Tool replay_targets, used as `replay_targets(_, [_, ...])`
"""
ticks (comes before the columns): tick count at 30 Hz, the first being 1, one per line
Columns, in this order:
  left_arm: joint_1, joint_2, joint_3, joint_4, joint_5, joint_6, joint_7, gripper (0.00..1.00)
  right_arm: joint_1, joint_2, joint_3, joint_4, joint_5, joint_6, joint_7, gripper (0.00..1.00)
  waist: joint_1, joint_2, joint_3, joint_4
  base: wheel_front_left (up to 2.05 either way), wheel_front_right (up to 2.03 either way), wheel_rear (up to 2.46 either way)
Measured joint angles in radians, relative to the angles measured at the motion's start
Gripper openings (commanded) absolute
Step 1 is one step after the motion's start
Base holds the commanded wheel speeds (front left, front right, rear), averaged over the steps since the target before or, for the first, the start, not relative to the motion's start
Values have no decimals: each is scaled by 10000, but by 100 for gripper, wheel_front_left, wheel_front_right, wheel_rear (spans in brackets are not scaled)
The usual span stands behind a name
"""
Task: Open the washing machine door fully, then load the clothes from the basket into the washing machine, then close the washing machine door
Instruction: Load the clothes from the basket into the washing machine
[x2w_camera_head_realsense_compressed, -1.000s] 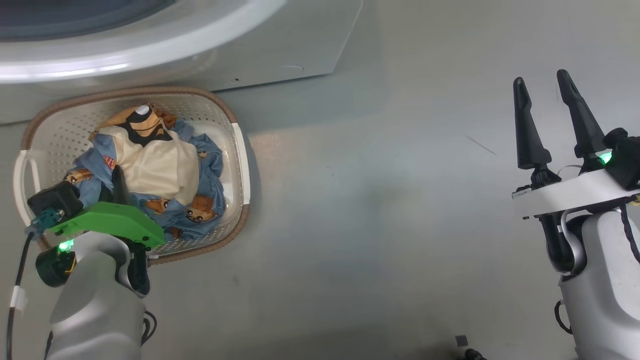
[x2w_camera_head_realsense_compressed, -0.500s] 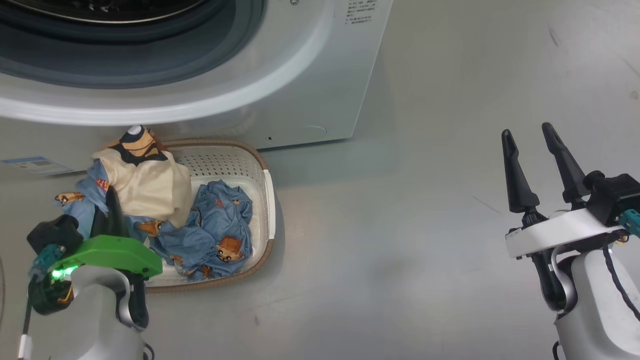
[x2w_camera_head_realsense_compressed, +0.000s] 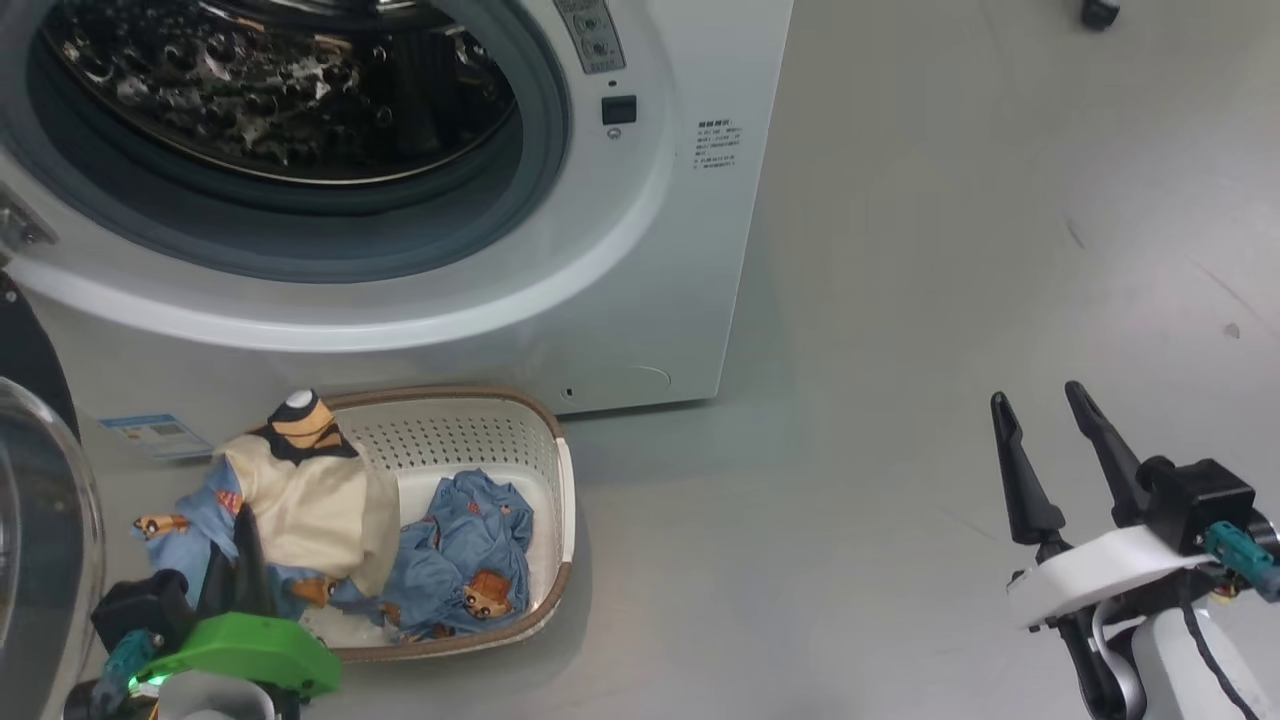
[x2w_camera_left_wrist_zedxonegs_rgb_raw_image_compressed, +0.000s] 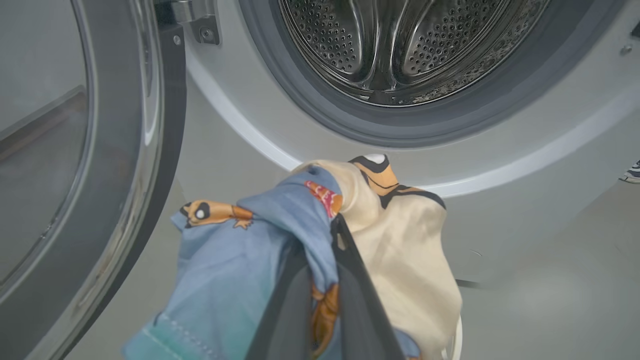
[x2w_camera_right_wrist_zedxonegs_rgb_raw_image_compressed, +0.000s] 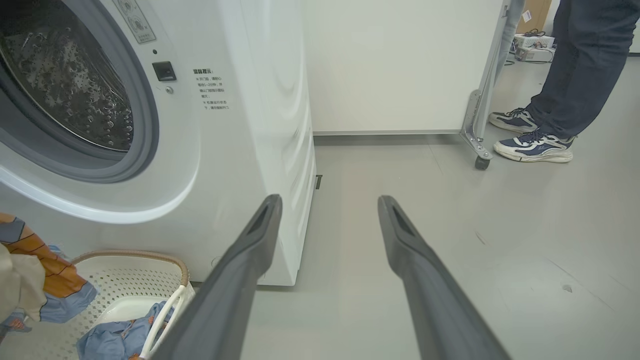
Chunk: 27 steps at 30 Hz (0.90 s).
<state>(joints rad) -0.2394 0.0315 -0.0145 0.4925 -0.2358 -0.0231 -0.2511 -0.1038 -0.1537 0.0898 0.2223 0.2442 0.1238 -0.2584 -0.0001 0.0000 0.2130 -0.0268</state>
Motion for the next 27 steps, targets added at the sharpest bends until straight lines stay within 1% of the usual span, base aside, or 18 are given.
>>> replay_targets(15, [2334, 6, -142, -1246, 180, 13, 0, 0, 1534, 52, 215, 249, -17, 0, 0, 100, 0, 0, -2027, 63, 0, 0, 0])
replay_targets(20, [2664, 12, -209, -1674, 184, 86, 0, 0, 1651, 52, 284, 207, -17, 0, 0, 100, 0, 0, -2367, 53, 0, 0, 0])
replay_targets(27, [3004, 17, -339, -2184, 167, 102, -2, 0, 1804, 52, 336, 107, -19, 0, 0, 100, 0, 0, -2458, -9, 0, 0, 0])
